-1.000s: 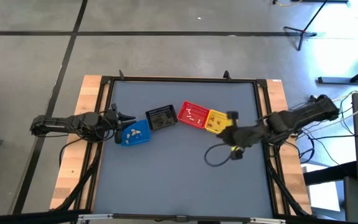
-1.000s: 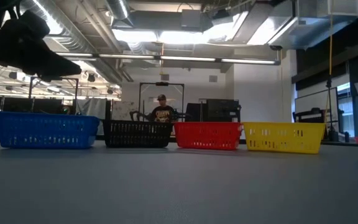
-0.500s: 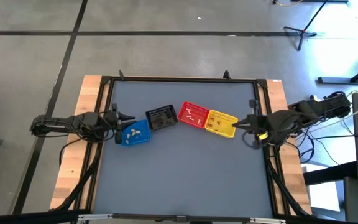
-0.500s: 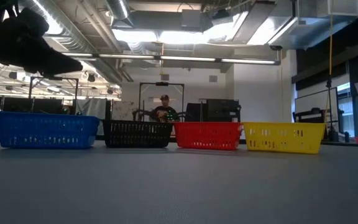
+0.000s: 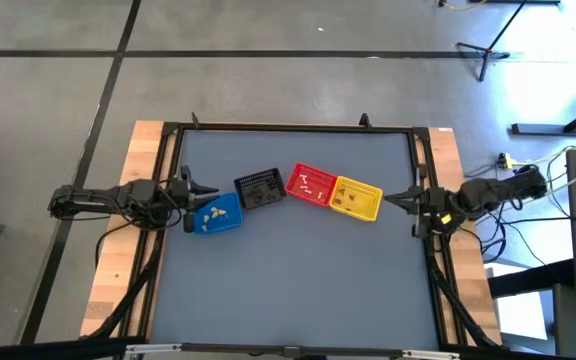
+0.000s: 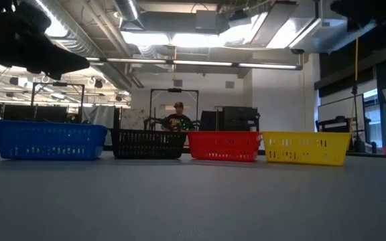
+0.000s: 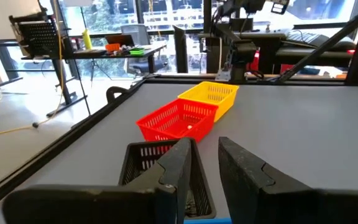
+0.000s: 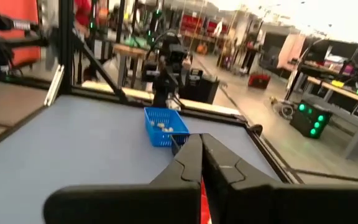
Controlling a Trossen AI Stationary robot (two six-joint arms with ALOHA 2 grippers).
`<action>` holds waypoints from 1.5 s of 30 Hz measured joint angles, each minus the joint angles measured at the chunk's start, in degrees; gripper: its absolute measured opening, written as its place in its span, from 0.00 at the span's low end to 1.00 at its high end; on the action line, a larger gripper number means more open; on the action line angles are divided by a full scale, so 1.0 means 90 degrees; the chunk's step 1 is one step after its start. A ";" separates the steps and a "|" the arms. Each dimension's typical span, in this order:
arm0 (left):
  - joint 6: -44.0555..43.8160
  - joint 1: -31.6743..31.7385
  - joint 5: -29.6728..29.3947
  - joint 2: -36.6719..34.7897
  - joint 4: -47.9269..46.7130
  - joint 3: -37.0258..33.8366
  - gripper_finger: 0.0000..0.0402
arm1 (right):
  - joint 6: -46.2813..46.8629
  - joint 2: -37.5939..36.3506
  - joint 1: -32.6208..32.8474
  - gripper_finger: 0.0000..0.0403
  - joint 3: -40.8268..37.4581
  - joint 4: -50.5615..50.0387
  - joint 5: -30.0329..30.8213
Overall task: Sort Halloween decoration
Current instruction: Return to Home Position
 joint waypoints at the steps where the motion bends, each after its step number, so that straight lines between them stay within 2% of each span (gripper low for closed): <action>1: 0.0000 0.0000 0.0000 0.0000 -0.0001 0.0000 0.19 | 0.0002 -0.0239 0.0000 0.01 -0.0197 0.0089 -0.0002; 8: -0.0005 0.0000 -0.0039 0.0000 -0.0003 0.0000 0.19 | 0.0106 -0.1544 0.0000 0.01 -0.1178 0.0350 0.0002; 15: -0.0001 0.0031 -0.0068 0.0002 -0.0019 -0.0039 0.19 | 0.0181 -0.1518 -0.0005 0.01 -0.1423 0.0401 0.0377; 22: -0.0001 0.0162 -0.0061 0.0002 0.0007 -0.0078 0.19 | 0.0486 -0.1517 -0.0005 0.01 -0.1700 0.0457 0.0383; 32: -0.0051 0.0265 0.0326 0.0002 0.0010 -0.0083 0.19 | 0.0519 -0.1522 -0.0002 0.01 -0.2371 0.1533 0.0380; 38: -0.0047 0.0263 0.0321 0.0002 0.0010 -0.0083 0.19 | 0.0488 -0.1514 -0.0004 0.01 -0.2748 0.2300 0.0379; 45: -0.0031 0.0262 0.0318 0.0002 0.0010 -0.0083 0.19 | 0.0483 -0.1484 -0.0675 0.01 -0.2748 0.2288 0.0090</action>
